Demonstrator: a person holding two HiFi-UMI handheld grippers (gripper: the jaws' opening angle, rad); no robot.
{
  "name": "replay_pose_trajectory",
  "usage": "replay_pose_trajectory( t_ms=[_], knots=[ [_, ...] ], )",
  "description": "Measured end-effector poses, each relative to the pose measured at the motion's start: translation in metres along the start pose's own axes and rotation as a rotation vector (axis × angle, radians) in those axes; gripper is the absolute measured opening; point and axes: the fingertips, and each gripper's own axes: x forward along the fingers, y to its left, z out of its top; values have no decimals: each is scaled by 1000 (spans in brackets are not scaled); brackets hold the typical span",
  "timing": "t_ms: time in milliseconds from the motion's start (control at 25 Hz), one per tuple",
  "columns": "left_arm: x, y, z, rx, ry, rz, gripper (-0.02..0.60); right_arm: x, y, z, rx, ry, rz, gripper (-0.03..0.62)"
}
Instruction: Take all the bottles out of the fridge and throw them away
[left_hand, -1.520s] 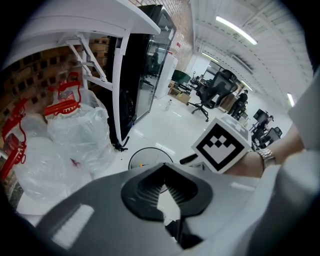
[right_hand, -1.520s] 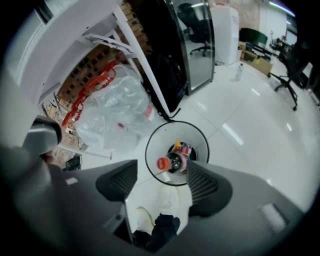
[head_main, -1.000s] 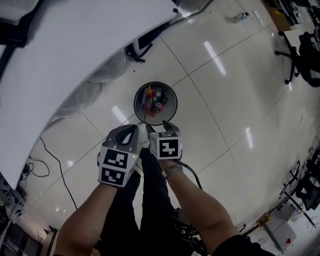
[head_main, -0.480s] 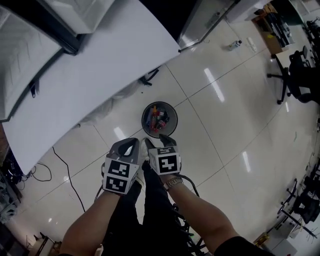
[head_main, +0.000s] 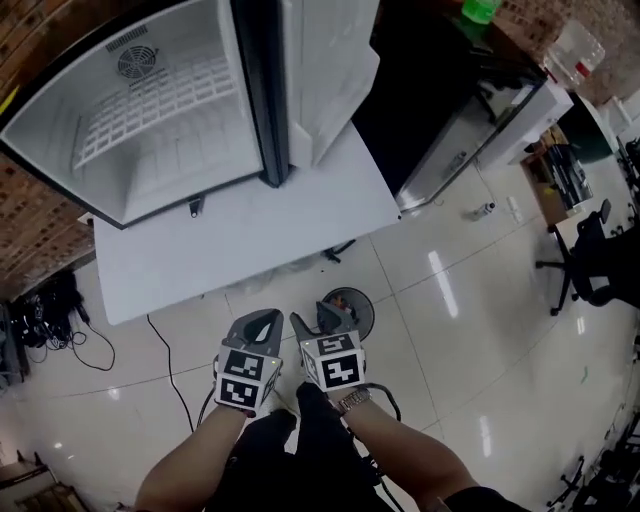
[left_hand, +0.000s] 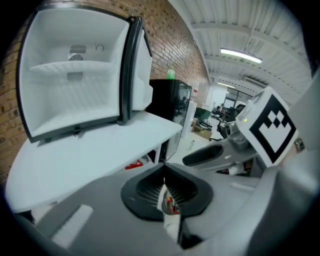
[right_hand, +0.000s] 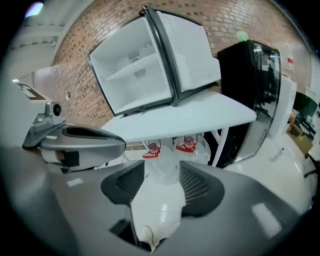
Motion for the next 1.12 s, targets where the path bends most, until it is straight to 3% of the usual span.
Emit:
replay_pose_trajectory(
  t_ms=[280,520,640,800,1120],
  knots=[
    [-100,46,53,-25,-184,134,3,-44,81,91,-154,-174,83,217],
    [-185,70,84,-35,-312,220,3,-96,147,152,-284,-319,136,162],
    [-220,71,101,-8,-390,239,3,-118,174,166,-334,-369,143,103],
    [-258,65,118,39,-472,246,3,-139,201,173,-372,-415,147,76],
    [-298,56,123,83,-516,249,3,-176,227,190,-395,-508,127,0]
  ],
)
